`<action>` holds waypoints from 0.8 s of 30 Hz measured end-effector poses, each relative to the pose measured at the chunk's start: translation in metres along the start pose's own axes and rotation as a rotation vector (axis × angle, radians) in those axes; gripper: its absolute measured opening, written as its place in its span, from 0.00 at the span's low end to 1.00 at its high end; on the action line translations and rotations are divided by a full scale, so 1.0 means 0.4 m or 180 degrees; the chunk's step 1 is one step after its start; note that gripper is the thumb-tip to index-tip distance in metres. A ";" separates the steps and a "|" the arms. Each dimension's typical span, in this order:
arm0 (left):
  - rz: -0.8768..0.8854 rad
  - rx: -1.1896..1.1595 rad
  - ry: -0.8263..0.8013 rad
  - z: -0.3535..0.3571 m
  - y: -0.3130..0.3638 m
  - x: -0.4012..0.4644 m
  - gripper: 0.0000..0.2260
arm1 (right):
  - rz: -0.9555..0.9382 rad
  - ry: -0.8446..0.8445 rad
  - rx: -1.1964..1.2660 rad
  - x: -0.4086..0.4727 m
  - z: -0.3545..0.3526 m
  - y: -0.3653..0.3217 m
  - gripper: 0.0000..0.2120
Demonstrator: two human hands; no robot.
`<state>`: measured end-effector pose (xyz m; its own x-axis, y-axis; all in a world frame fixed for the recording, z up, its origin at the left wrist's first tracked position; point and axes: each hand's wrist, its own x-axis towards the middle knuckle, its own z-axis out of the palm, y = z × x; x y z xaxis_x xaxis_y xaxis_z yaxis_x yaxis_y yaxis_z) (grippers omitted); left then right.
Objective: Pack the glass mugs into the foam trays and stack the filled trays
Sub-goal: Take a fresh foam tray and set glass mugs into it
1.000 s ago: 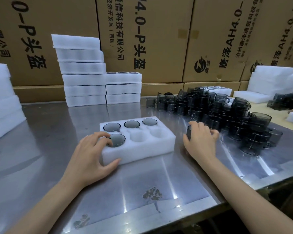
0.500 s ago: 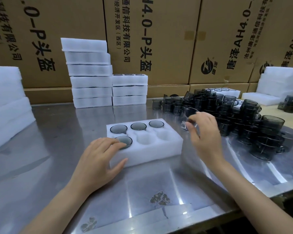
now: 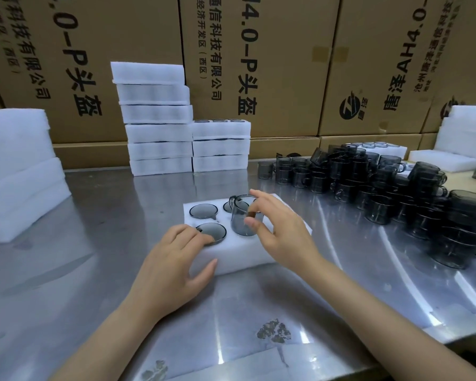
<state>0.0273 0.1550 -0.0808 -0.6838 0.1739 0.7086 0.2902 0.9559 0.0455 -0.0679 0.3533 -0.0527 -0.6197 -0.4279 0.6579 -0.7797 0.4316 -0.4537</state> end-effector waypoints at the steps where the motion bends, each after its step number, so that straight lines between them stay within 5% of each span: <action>1: -0.0021 -0.0004 -0.0013 0.000 0.001 0.000 0.15 | -0.0020 -0.0034 0.0010 -0.001 -0.003 0.003 0.02; 8: -0.0088 -0.0032 -0.0092 -0.006 0.004 0.001 0.16 | -0.0165 -0.0501 0.0101 -0.005 -0.021 0.029 0.09; 14: -0.0043 -0.0044 -0.0070 -0.007 0.006 0.004 0.15 | -0.0012 -0.0565 0.0043 -0.015 -0.020 0.036 0.03; 18: -0.0095 -0.0161 -0.0045 -0.014 0.013 0.011 0.16 | 0.0153 -0.0593 -0.0013 -0.019 -0.020 0.033 0.20; 24: 0.0082 -0.0065 -0.0217 -0.010 0.050 0.022 0.23 | 0.0006 -0.0500 -0.0262 -0.033 -0.024 0.029 0.27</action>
<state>0.0297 0.1748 -0.0709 -0.7198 0.2148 0.6601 0.3215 0.9459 0.0428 -0.0678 0.3716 -0.0609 -0.6326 -0.5430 0.5522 -0.7725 0.4932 -0.4000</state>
